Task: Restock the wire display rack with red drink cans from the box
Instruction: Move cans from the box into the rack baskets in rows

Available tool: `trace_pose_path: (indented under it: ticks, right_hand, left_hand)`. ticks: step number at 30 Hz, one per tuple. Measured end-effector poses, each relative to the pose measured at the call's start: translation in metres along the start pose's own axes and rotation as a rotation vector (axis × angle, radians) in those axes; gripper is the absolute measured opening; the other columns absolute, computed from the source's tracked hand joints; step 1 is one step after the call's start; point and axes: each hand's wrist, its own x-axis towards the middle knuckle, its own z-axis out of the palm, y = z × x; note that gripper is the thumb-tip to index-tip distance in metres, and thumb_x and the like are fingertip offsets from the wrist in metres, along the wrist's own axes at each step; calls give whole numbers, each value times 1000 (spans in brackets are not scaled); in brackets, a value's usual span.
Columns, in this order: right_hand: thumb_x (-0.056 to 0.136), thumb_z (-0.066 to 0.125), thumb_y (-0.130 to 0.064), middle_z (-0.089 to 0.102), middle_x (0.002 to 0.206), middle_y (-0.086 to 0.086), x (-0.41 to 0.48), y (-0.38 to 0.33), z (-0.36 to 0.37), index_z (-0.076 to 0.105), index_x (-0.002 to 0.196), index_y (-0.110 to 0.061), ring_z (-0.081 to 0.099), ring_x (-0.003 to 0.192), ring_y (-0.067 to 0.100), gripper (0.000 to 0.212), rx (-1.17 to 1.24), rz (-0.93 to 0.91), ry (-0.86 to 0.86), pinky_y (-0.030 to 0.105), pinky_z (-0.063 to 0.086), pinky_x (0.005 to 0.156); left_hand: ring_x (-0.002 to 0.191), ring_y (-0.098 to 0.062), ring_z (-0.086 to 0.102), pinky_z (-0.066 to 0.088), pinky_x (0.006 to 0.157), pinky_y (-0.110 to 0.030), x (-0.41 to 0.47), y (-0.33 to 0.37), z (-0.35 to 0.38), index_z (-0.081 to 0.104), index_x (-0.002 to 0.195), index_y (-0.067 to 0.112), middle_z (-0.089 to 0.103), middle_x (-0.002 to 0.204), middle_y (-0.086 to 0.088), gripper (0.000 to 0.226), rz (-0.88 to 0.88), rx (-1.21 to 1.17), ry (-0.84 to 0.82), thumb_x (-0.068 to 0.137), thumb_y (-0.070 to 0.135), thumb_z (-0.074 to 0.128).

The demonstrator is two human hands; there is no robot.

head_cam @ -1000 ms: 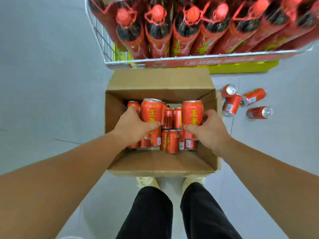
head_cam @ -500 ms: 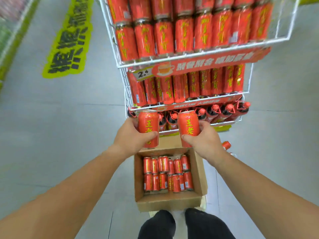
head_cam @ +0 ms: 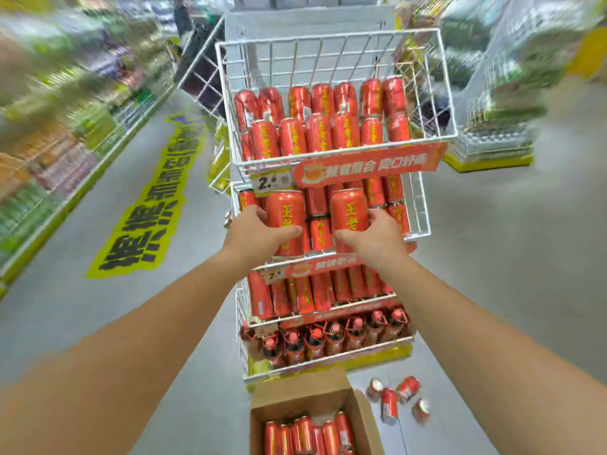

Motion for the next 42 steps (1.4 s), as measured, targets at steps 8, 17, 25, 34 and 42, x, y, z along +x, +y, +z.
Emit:
trace_pose_path:
  ticks: [8, 17, 25, 34, 42]
  right_hand:
    - [72, 83, -33, 66, 95, -10, 53, -74, -54, 61, 108, -19, 64, 91, 16, 44, 43, -111, 24, 35, 51, 83]
    - [76, 83, -32, 68, 108, 2, 173, -86, -107, 58, 126, -12, 63, 90, 18, 59, 0, -158, -7, 32, 48, 80]
    - [76, 82, -26, 69, 83, 3, 286, -64, -142, 61, 96, -13, 66, 75, 22, 31, -56, -73, -76, 37, 54, 69]
    - [70, 84, -20, 71, 79, 5, 350, -20, -133, 68, 85, -15, 65, 67, 16, 23, -51, 32, -146, 25, 46, 54]
    - [66, 86, -34, 70, 83, 0, 371, -13, -126, 66, 92, -18, 66, 70, 16, 36, -86, 62, -195, 25, 47, 56]
  left_hand:
    - [80, -12, 66, 53, 73, -33, 35, 98, -18, 59, 84, 28, 68, 85, 6, 38, 138, 4, 52, 71, 48, 88]
    - [77, -5, 63, 45, 63, -18, 111, 171, 25, 68, 110, 12, 66, 85, 10, 51, 124, -46, 122, 76, 45, 86]
    - [92, -14, 70, 59, 87, -35, 178, 218, 106, 72, 107, 17, 74, 105, 0, 66, 20, -43, 104, 59, 61, 86]
    - [71, -10, 71, 59, 74, -31, 216, 233, 181, 76, 79, 14, 75, 75, 4, 31, -69, 82, 147, 68, 40, 88]
    - [72, -15, 70, 56, 68, -30, 225, 227, 208, 66, 69, 16, 73, 75, 0, 30, -90, 212, 166, 75, 40, 84]
